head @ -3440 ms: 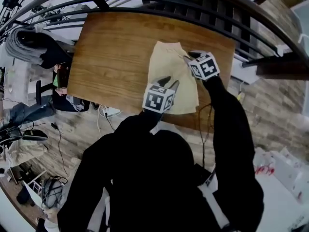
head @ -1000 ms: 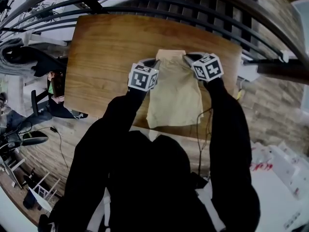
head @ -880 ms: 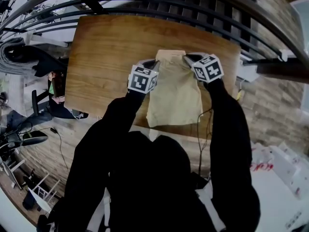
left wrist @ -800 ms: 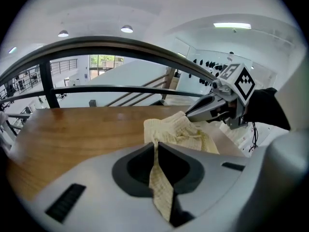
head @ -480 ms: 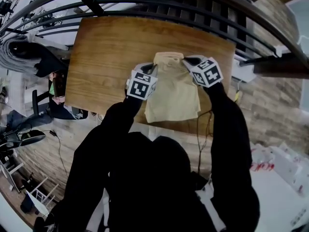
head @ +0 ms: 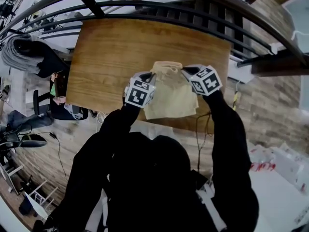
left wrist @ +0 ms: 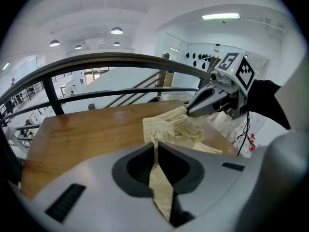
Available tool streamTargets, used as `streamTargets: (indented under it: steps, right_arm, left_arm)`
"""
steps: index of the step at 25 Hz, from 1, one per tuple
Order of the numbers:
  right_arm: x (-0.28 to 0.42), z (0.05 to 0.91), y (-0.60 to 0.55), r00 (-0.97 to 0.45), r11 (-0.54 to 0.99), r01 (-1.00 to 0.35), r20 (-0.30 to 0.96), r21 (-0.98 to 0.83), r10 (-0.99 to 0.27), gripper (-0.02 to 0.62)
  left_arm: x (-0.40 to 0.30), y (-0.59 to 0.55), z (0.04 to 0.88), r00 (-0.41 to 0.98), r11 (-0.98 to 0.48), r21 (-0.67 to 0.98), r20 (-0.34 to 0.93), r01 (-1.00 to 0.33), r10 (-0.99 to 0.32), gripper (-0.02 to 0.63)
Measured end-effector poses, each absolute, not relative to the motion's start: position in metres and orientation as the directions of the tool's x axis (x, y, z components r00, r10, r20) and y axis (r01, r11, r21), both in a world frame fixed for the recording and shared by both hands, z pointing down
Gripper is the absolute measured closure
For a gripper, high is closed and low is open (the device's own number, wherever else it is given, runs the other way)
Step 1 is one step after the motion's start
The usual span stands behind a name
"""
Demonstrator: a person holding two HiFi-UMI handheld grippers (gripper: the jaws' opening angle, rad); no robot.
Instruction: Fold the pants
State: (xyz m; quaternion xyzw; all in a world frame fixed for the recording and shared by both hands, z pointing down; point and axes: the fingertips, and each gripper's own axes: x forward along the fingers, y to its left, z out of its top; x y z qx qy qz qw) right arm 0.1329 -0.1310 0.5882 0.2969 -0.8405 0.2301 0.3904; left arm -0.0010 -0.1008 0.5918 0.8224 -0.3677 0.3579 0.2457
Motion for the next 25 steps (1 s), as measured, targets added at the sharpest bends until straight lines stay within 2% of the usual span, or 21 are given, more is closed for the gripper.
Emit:
streamTargets:
  steps: [17, 25]
  right_arm:
    - [0.135, 0.589, -0.054, -0.516, 0.737, -0.669, 0.777, -0.102, -0.361, 0.577]
    - [0.135, 0.604, -0.014, -0.510, 0.725, -0.679, 0.788, -0.121, -0.345, 0.577]
  left_arm:
    - [0.012, -0.021, 0.595, 0.514, -0.613, 0.179, 0.743, -0.770, -0.429, 0.580]
    - [0.019, 0.011, 0.613, 0.500, -0.641, 0.162, 0.773, -0.750, -0.390, 0.580]
